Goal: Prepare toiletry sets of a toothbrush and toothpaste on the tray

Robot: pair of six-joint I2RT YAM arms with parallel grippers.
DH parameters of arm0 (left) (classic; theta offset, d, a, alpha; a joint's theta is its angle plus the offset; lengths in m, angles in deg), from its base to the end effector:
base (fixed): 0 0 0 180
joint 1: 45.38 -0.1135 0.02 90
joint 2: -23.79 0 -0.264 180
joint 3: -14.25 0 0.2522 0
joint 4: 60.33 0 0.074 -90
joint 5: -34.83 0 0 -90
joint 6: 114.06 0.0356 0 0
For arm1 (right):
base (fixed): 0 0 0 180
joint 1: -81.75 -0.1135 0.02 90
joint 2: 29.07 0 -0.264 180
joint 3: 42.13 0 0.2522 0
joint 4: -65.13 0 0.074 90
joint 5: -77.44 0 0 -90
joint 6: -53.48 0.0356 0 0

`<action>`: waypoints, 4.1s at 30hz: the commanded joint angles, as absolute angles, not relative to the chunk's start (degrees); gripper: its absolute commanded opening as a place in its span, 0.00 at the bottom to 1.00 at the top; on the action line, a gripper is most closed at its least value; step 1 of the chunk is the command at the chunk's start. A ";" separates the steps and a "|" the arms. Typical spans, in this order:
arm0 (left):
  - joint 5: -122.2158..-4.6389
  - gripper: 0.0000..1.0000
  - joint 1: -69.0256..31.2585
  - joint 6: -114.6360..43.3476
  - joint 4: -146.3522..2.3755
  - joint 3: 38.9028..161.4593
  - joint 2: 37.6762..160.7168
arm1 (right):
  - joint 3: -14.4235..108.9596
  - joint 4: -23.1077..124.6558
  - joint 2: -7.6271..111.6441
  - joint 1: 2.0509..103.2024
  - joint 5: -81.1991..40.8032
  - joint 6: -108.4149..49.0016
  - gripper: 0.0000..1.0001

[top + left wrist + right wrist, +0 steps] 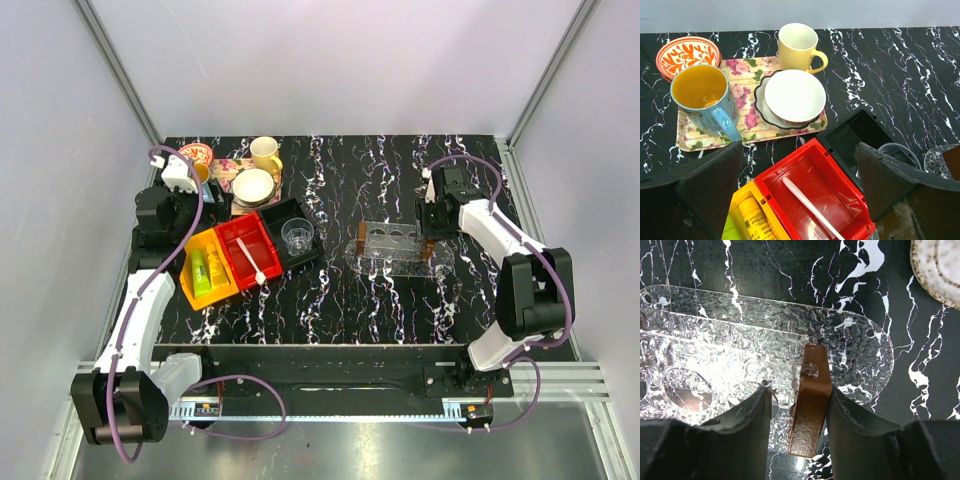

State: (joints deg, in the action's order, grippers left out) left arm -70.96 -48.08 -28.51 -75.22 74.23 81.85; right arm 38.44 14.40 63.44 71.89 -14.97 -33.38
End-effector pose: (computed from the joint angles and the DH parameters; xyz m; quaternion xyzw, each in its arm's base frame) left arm 0.2381 0.0015 0.3217 0.0370 0.7789 -0.1169 0.6151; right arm 0.3235 0.0577 0.2277 -0.0619 0.9695 0.0470 0.2324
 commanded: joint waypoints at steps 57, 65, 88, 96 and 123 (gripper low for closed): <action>-70.63 0.99 -48.02 -28.64 -71.98 73.28 80.83 | 32.89 22.80 59.79 68.92 -14.14 -32.21 0.00; -70.63 0.99 -47.93 -28.63 -71.98 73.36 80.92 | 32.72 22.89 59.70 68.75 -14.14 -31.95 0.00; -70.28 0.99 -48.02 -28.63 -71.98 73.28 80.74 | 31.22 23.16 58.47 68.75 -14.14 -31.95 0.20; -70.46 0.99 -48.02 -28.72 -71.89 73.19 80.66 | 31.31 23.16 58.20 68.66 -13.88 -31.95 0.37; -73.54 0.99 -45.74 -24.68 -76.02 75.73 81.88 | 39.21 17.89 53.90 68.75 -12.91 -34.23 0.69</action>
State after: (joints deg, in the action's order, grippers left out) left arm -71.61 -47.58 -27.40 -75.24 73.35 81.88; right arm 33.83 19.03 57.78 69.33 -13.53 -32.88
